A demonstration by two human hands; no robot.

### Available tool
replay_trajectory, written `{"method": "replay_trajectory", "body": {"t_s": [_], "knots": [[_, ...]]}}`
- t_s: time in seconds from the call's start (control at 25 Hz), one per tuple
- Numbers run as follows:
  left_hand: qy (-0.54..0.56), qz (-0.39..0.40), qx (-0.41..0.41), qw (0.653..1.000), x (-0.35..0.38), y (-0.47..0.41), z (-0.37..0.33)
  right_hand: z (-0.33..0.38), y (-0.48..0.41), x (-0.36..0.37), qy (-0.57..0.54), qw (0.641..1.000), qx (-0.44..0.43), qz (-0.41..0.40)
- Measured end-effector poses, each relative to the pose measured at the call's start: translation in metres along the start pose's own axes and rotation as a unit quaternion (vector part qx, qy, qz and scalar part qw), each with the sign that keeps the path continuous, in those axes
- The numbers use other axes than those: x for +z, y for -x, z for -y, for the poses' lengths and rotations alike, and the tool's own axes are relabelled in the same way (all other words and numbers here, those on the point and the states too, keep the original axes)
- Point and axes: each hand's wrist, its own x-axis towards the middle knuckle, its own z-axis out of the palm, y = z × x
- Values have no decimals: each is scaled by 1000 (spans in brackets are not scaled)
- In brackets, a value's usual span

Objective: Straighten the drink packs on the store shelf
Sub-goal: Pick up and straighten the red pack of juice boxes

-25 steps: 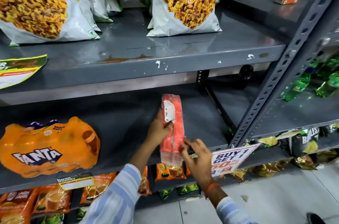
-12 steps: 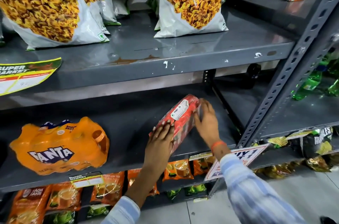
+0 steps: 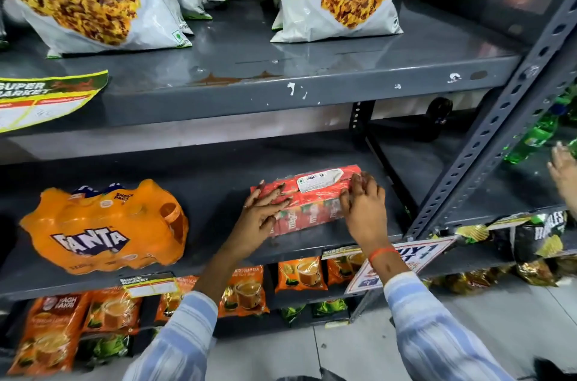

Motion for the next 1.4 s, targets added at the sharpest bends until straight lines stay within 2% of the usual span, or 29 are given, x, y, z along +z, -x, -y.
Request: {"method": "replay_trajectory", "body": {"t_s": [0.2, 0.48, 0.88, 1.04, 1.12, 1.24, 1.4], "knots": [[128, 4, -35, 991, 3, -2, -7, -8, 17, -16, -38, 998, 52, -26], [90, -41, -32, 995, 38, 10, -25, -37, 19, -30, -109, 991, 66, -42], [101, 1, 6, 995, 41, 8, -25, -45, 38, -38, -147, 984, 91, -41], [101, 16, -5, 995, 38, 8, -27, -46, 44, -40, -167, 981, 97, -31], [88, -36, -23, 995, 44, 13, -28, -46, 42, -42, -224, 966, 122, -31], [140, -139, -113, 974, 63, 26, -30, -45, 38, -40, -329, 928, 174, -3], [184, -171, -134, 959, 65, 33, -30, -42, 40, -32, -359, 908, 214, -31]]}}
